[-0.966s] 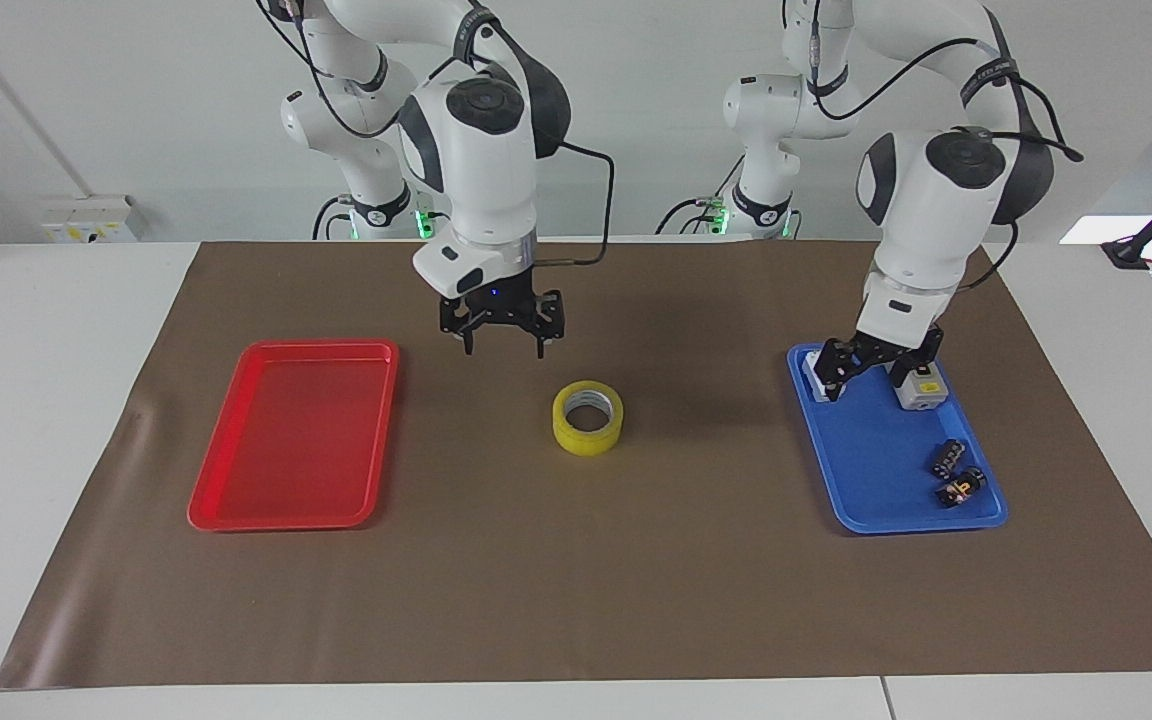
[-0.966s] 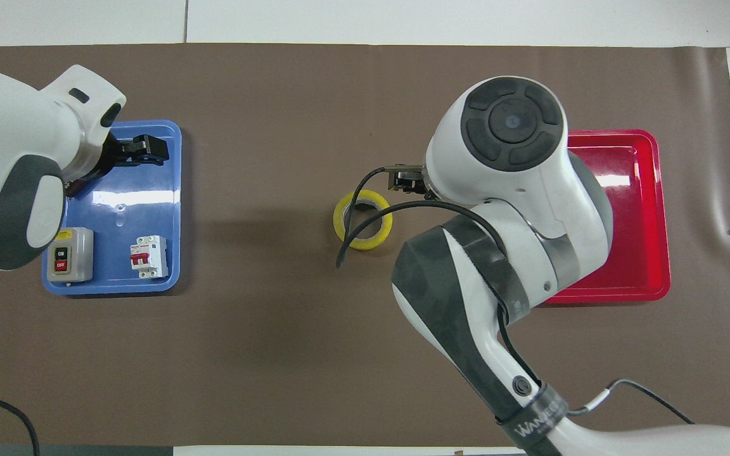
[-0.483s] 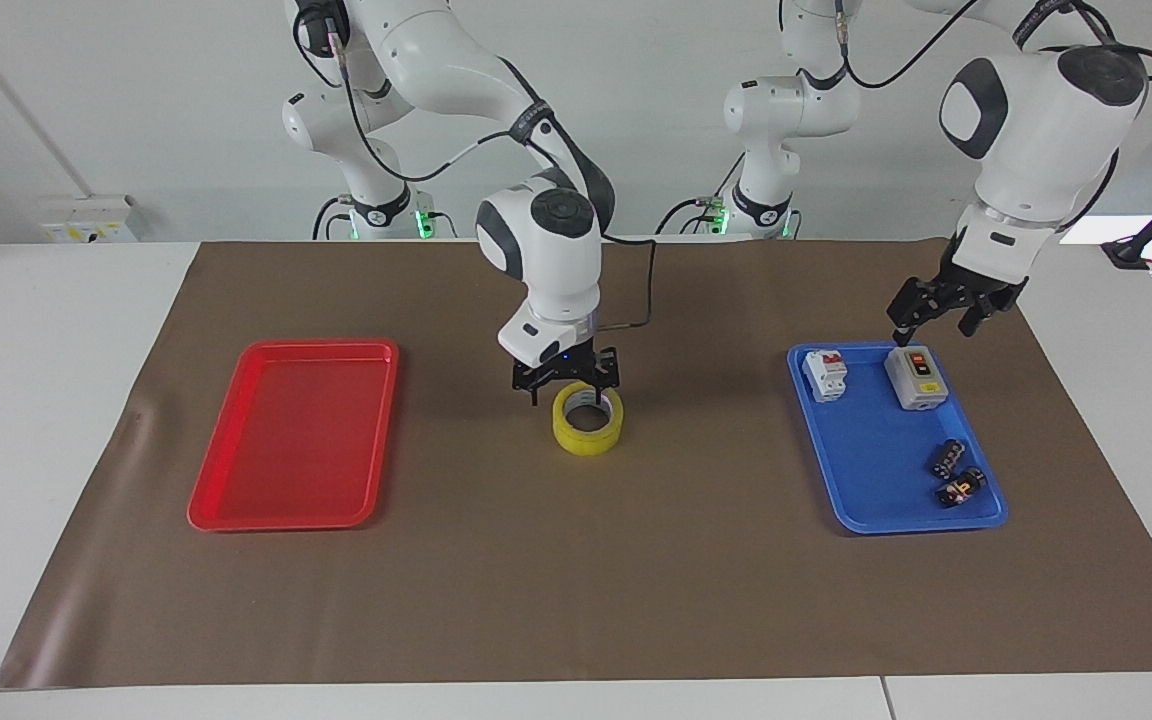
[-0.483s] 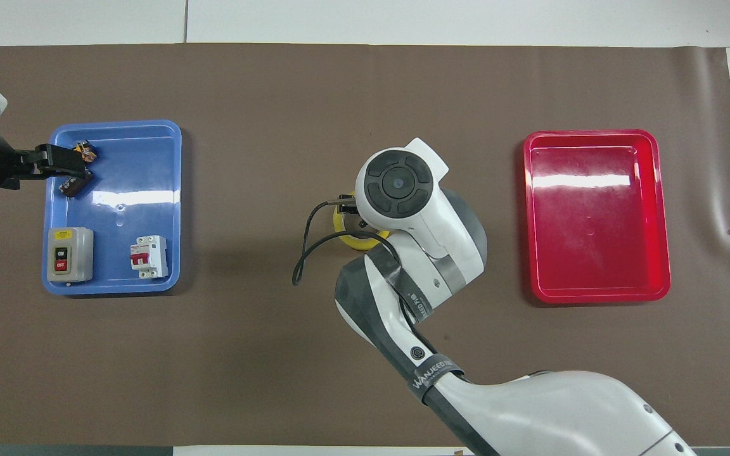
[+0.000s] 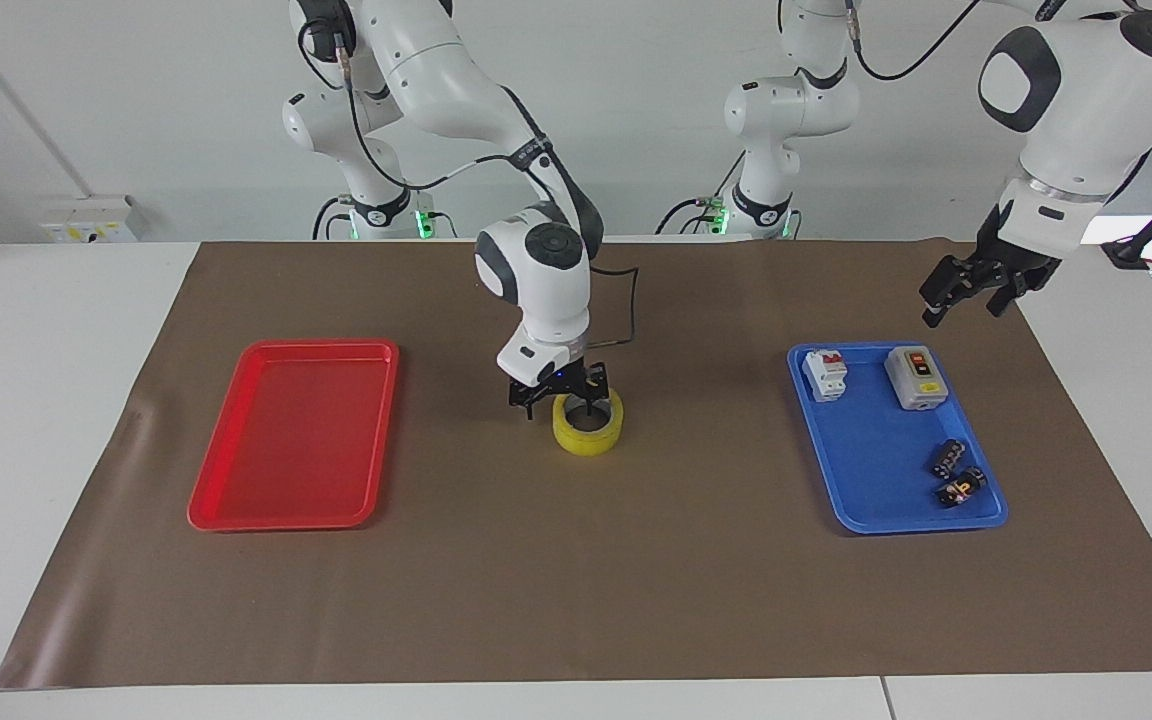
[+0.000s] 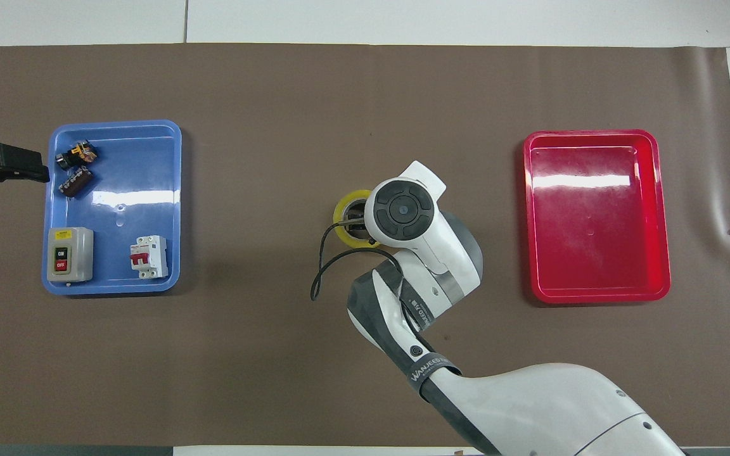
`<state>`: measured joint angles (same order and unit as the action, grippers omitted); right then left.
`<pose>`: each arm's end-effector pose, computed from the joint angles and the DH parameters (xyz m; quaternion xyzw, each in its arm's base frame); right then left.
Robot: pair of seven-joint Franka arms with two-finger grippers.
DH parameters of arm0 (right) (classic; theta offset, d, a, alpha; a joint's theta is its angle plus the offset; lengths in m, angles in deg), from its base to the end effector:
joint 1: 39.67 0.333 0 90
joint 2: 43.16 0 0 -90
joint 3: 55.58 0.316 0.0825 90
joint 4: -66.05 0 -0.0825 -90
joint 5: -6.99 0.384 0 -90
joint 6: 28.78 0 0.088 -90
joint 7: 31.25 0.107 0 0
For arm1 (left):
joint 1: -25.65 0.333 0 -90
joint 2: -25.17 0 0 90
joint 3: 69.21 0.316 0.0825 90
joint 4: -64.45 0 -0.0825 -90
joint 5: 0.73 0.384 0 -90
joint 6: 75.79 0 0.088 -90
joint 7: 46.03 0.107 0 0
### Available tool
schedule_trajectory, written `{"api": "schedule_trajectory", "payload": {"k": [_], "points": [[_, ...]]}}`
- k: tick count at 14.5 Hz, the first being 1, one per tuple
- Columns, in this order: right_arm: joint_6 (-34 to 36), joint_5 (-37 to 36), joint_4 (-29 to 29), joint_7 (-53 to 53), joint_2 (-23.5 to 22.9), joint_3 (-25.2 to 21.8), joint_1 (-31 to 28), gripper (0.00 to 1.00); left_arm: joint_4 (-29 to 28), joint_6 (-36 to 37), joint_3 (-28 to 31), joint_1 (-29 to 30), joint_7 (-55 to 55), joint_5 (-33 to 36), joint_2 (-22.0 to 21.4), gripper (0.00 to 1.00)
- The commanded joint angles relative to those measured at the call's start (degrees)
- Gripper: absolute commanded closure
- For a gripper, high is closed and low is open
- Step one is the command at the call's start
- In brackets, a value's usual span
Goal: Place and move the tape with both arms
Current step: 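Grasp the yellow tape with the right gripper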
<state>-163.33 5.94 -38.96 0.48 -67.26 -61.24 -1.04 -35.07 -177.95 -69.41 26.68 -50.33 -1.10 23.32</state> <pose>0.5447 0.3587 0.3126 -0.9982 -0.0222 -0.0551 0.0033 0.5599 0.0075 0.5822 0.9982 0.0453 0.0391 0.0043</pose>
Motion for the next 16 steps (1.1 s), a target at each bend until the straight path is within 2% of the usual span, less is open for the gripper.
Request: {"api": "schedule_trajectory", "payload": {"k": [1, 3, 5, 7, 8, 9, 10, 13, 14, 16], "points": [[-4.4, 0.8, -3.4, -1.5, 1.5, 0.2, -0.4, 0.0, -2.0, 1.2, 0.0, 0.8, 2.2, -1.7, -2.3, 0.0], [-5.6, 0.9, -4.5, -1.5, 1.7, 0.2, -0.4, 0.01, -2.2, 1.1, 0.1, 0.9, 2.4, -1.7, -2.4, 0.0], [-5.9, 1.0, -4.7, -1.5, 1.7, 0.2, -0.4, 0.09, -3.0, 0.2, 0.1, 1.3, 3.9, -1.7, -2.7, 0.0], [-5.9, 1.0, -4.7, -1.5, 1.7, 0.2, -0.4, 0.43, -3.9, -0.8, 0.1, 1.3, 6.0, -1.7, -2.9, 0.0], [-5.9, 1.0, -4.9, -1.5, 1.7, 0.2, -0.4, 0.56, -3.9, -0.7, 0.0, 1.1, 6.3, -1.7, -2.9, 0.0], [-6.0, 1.0, -5.2, -1.5, 1.7, 0.2, -0.4, 0.63, -3.8, -0.3, 0.0, 0.8, 6.3, -1.6, -2.8, 0.0], [-6.1, 1.0, -5.3, -1.4, 1.7, 0.2, -0.5, 0.65, -3.7, 0.1, 0.0, 0.8, 6.3, -1.3, -2.8, 0.0], [-7.3, 1.1, -5.7, -0.8, 1.7, 0.2, -0.8, 0.66, -3.7, 1.4, 0.0, 1.1, 6.3, -1.0, -3.0, 0.0], [-7.6, 1.1, -6.1, -0.8, 1.7, 0.2, -0.8, 0.69, -3.7, 1.3, 0.0, 1.2, 6.3, -0.8, -3.0, 0.0], [-7.7, 1.1, -6.9, -1.1, 2.0, 0.2, -0.8, 1.0, -3.8, 0.9, 0.0, 0.8, 6.1, 0.5, -3.1, 0.0]]}}
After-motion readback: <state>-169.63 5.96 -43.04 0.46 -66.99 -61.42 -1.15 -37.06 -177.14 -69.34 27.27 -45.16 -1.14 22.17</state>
